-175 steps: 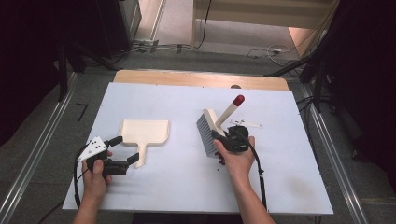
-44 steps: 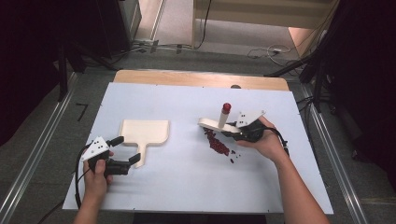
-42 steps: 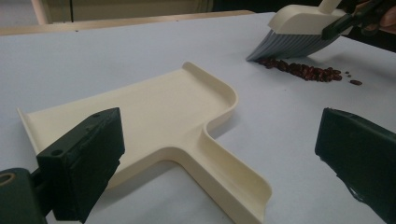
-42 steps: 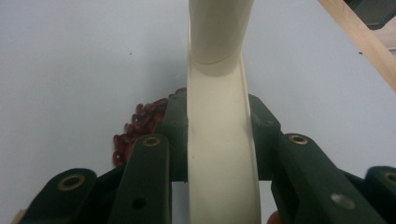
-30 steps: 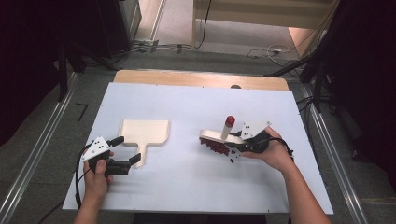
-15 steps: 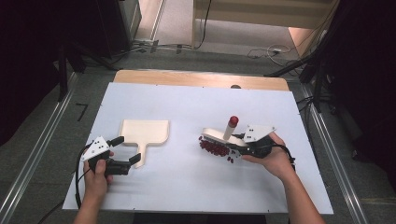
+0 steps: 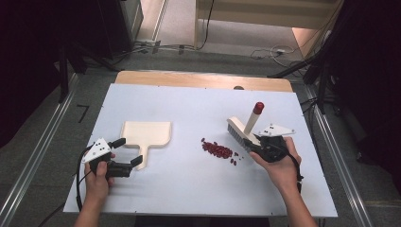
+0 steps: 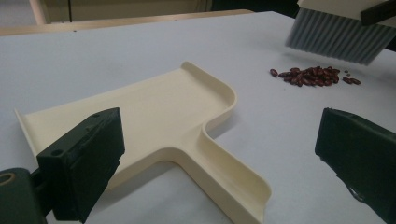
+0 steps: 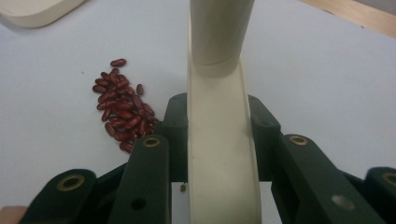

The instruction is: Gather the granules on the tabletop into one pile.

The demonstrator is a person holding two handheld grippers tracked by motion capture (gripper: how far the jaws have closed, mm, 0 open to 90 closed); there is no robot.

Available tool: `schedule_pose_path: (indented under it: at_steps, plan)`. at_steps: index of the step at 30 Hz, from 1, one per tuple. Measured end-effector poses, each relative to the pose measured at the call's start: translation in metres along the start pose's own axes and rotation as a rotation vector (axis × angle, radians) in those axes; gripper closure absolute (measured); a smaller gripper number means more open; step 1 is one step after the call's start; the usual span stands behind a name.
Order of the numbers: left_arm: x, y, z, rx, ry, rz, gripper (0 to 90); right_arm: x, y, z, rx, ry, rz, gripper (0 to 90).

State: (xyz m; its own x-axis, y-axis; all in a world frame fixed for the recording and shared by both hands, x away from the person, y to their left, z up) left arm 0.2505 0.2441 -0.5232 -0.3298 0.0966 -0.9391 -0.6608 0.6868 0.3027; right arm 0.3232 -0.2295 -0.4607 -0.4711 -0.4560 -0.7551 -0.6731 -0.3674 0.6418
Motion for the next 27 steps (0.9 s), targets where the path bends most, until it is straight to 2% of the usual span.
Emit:
schedule_pose_path:
  at_steps: [5,7,10,14,20,22,27]
  plan:
    - [0.000,0.000,0.000,0.003,-0.001,-0.003,1.8,0.003,0.003,0.006,0.090,-0.130,0.056,65.3]
    - [0.000,0.000,0.000,0.004,-0.001,-0.003,1.8,0.006,-0.001,0.011,0.141,-0.153,0.071,65.3]
    - [0.000,0.000,0.000,0.006,-0.002,-0.003,1.8,0.006,-0.004,0.020,0.163,-0.205,0.067,65.3]
    - [0.000,0.000,0.000,0.005,-0.004,0.000,1.9,0.001,-0.008,0.036,0.161,-0.216,0.072,65.4]
    - [0.000,0.000,-0.001,0.007,-0.004,-0.001,1.9,-0.007,-0.015,0.047,0.167,-0.222,0.078,65.4]
    - [0.000,0.000,-0.001,0.008,-0.005,0.000,1.8,-0.010,-0.018,0.051,0.177,-0.203,0.086,65.4]
    - [0.000,0.000,-0.001,0.011,-0.007,-0.001,1.8,-0.017,-0.024,0.059,0.179,-0.190,0.093,65.4]
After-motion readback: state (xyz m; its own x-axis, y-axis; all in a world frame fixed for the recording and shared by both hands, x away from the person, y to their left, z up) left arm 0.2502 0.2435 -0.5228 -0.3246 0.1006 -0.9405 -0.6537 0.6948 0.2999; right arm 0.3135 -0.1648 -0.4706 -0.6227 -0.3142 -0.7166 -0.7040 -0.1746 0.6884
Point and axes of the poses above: each handheld gripper's, and its own axes: y roughly backward along the jaws, x roughly out of its underside, z roughly to its left, the point moved 2 cm from there along -y, roughly forward along the jaws, and after that the axes turned 6 degrees about x, right-handed, at the moved point
